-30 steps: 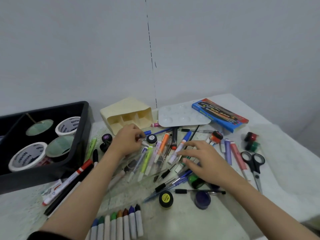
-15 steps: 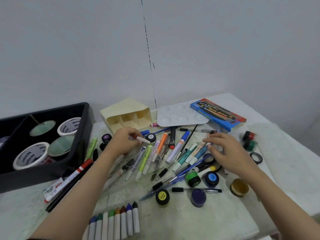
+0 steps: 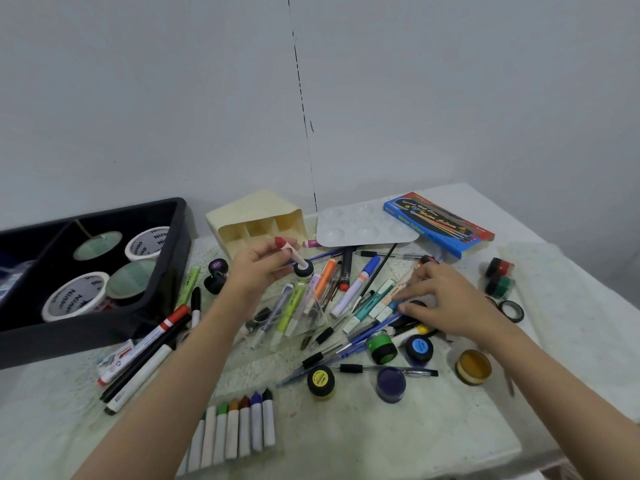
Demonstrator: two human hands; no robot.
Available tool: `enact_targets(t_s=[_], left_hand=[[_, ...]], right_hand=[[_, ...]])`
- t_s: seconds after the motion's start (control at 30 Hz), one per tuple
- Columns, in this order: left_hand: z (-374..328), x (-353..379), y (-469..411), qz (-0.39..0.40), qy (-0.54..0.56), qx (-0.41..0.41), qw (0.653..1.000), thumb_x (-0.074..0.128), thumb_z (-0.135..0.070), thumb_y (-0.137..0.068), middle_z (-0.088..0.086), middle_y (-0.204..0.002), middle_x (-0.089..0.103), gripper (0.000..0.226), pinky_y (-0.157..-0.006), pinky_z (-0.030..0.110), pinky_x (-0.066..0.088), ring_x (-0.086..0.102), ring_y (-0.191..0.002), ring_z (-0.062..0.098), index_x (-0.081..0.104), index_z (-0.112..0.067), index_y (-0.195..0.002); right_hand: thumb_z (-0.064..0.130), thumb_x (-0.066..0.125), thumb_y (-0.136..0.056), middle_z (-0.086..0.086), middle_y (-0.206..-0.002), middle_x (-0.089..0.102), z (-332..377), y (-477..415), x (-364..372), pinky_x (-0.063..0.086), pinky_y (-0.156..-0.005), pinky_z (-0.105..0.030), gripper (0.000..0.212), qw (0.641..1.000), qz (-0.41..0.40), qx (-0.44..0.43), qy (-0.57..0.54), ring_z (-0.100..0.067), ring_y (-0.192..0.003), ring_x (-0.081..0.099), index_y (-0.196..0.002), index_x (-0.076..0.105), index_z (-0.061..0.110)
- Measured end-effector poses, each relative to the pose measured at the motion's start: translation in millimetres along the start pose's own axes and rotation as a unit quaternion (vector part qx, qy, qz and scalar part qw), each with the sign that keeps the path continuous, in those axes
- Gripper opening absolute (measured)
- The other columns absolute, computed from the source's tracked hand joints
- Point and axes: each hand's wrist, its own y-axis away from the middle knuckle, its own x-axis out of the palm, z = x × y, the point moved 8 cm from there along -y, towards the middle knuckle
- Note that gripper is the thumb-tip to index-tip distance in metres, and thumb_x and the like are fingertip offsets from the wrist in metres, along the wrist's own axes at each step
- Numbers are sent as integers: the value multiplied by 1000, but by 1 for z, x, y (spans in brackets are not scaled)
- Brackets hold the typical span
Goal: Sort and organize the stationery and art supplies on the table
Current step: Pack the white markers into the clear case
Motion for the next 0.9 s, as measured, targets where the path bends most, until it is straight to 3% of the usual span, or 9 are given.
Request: enact_targets(t_s=[0.13,0.2,0.33,0.47,0.57,0.67,0.73,0.9], left_hand=[[4,8,9,3,1,-14,1000,51,-3,-93,3,-87,72,21,-74,25,56,67,-79,14,66,-11,-105],[5,10,12,1,-7,-17,1000,52,-2,-92,3,-85,72,23,-69,22,56,68,-75,12,64,-10,-110],[8,10,20,-17,-12,-25,999,56,0,-90,4,-87,74,26,-69,25,58,69,-78,16,63,-15,-110],[13,1,26,-47,-16,-35,998,57,-1,-90,9,-93,73,25,-75,30,58,69,-86,22,63,-16,-109],[15,-6,34,-59,-15,-38,997,55,0,-90,5,-88,74,24,-70,27,59,70,-79,16,63,-15,-107],[16,-16,45,-70,-11,-41,997,55,2,-89,4,-87,74,25,-68,26,59,70,-76,14,64,-14,-106],[16,-25,53,-82,-15,-44,996,55,2,-89,8,-94,72,25,-69,28,59,69,-80,19,64,-14,-105],[19,-58,82,-99,-34,-52,993,57,4,-86,5,-82,73,29,-64,28,59,71,-71,17,65,-17,-105]], right_hand=[[41,62,-87,8,-105,49,4,-1,-5,27,-74,-26,24,997,-21,-13,79,-8,-95,37,-110,66,41],[34,64,-85,11,-103,50,5,0,-7,33,-79,-26,16,999,-24,-21,43,-7,-97,40,-100,70,40],[15,65,-81,18,-96,47,7,6,1,44,-86,-27,28,995,87,-34,-21,0,-94,44,-83,68,43],[26,72,-77,16,-102,46,4,10,4,40,-84,-22,22,991,127,-47,17,-1,-96,42,-89,66,44],[28,73,-78,15,-103,49,1,9,5,40,-85,-22,21,991,131,-40,-9,0,-96,45,-82,62,46],[26,75,-77,16,-101,57,3,6,-1,43,-82,-17,21,989,104,-36,-103,2,-91,53,-82,67,44],[21,76,-77,12,-97,66,13,5,-8,42,-71,-9,19,981,68,-45,-177,1,-83,58,-83,73,38],[6,71,-81,11,-71,72,55,5,-14,46,-61,-10,19,948,-21,-66,-310,0,-63,61,-92,75,22]])
